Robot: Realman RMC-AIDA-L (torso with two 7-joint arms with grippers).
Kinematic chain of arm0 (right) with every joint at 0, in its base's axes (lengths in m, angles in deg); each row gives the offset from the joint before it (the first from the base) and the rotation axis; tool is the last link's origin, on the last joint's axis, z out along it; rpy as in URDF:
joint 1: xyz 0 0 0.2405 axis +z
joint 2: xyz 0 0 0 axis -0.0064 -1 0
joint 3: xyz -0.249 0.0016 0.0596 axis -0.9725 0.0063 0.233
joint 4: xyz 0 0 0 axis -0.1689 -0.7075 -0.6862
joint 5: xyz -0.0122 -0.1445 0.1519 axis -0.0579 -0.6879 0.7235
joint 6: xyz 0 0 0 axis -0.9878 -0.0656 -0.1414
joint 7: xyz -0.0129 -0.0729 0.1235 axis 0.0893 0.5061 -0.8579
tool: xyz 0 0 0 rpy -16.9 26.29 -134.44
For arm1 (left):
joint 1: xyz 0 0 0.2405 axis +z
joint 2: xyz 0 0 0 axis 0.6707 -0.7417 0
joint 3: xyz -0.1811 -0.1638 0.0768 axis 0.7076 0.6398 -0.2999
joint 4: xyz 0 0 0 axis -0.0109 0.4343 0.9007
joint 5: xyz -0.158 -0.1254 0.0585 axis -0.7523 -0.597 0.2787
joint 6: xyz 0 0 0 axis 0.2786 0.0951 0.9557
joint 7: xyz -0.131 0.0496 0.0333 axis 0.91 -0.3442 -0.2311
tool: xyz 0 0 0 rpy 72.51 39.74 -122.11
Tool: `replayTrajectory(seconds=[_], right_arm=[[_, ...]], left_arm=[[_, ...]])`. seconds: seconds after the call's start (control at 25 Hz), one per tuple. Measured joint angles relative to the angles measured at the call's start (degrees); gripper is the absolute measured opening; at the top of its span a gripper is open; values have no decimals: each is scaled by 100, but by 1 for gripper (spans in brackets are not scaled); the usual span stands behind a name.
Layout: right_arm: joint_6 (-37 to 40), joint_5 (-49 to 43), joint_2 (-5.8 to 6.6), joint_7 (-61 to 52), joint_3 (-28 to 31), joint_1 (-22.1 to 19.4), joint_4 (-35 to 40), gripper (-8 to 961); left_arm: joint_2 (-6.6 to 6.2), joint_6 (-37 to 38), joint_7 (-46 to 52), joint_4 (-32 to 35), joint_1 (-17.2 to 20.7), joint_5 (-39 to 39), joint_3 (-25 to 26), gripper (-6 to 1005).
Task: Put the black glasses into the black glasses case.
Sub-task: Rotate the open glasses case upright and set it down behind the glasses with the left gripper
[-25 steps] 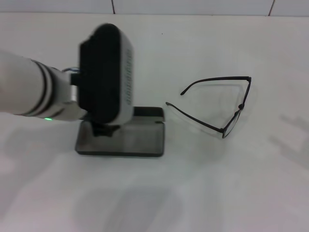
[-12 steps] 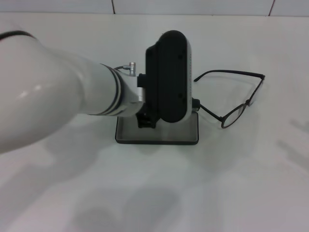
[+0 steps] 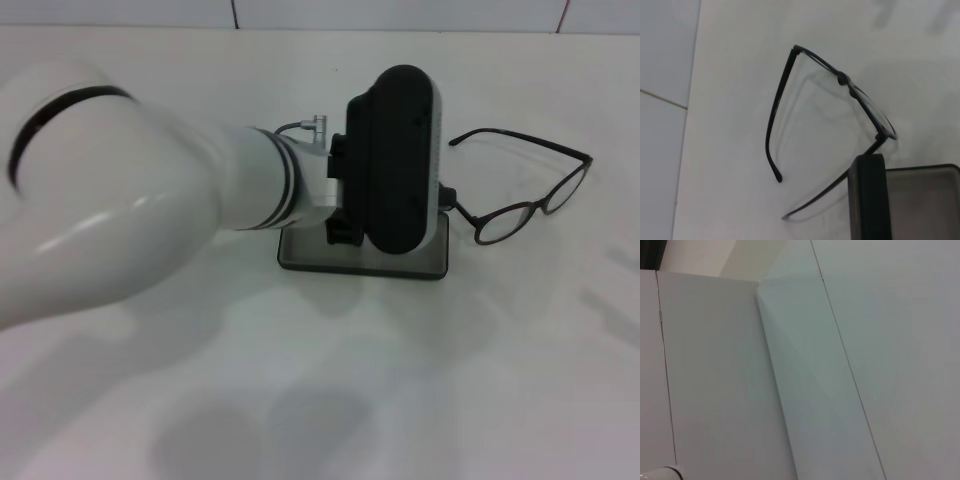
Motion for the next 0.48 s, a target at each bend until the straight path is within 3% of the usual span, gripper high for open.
replayTrajectory(seconds=[0.12,0.48], right_arm=[[-8,-17,9,1,0,6,6,691],[-21,-63,17,53,-9,-20,0,690]], left_arm=[[11,-42,79,-401,-325,-24,-36,210],[9,-58,238,-463,-358,5,-41,212]])
